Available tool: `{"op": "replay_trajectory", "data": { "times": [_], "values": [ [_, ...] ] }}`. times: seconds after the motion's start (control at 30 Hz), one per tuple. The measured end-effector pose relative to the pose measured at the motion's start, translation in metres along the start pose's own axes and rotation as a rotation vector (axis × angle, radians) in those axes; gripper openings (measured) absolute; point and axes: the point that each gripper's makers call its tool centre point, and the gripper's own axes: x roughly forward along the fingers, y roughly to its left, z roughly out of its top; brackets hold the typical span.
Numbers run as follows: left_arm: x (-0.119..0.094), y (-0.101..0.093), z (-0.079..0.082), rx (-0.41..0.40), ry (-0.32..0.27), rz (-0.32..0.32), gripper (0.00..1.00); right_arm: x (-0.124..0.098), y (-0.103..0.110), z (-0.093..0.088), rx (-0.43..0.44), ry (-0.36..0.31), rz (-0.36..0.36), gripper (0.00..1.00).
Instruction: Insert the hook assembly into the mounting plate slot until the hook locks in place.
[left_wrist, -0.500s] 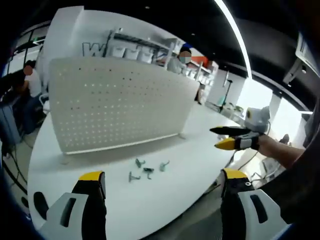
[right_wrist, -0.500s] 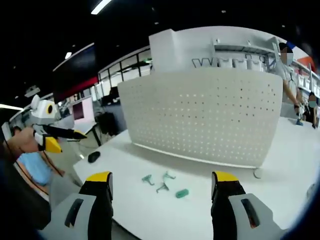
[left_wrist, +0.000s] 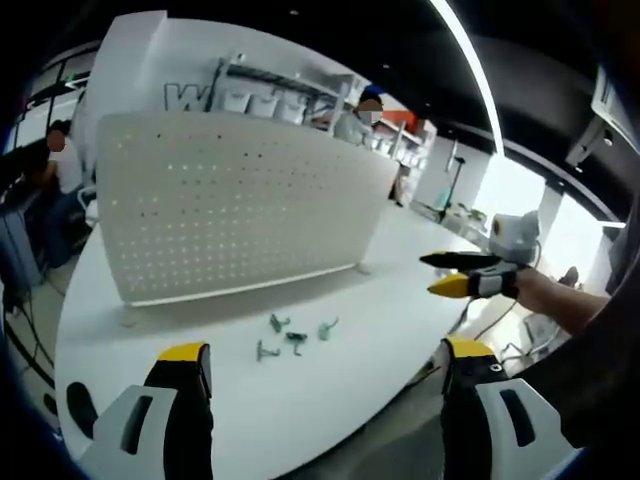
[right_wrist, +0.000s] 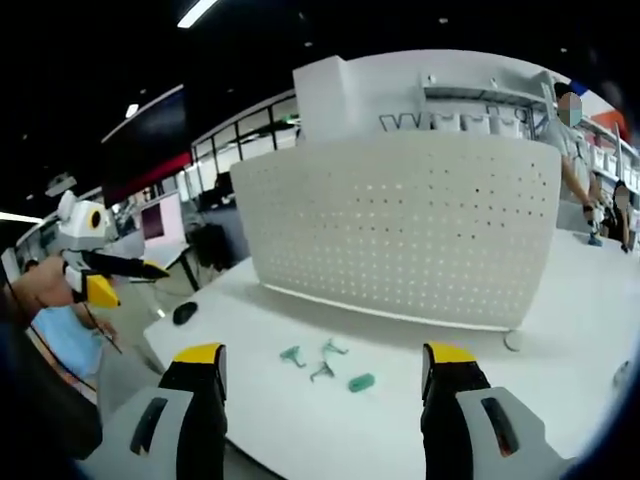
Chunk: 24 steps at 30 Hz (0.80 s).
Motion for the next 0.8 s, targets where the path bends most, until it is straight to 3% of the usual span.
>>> {"op": "replay_trajectory", "data": {
  "times": [0.53, 0.8],
  "values": [
    [0.0002, 0.0014, -0.0032, 0.010, 0.017, 0.008, 0.97, -0.0006, -0.0010, 0.0010, -0.002, 0.005, 0.003, 0.79],
    [0.0017, 0.0016, -0.0073, 0.008, 0.030, 0.006, 0.96, -0.0023, -0.0022, 0.0049, -0.015, -0.008, -0.007, 0.70]
  ]
}}
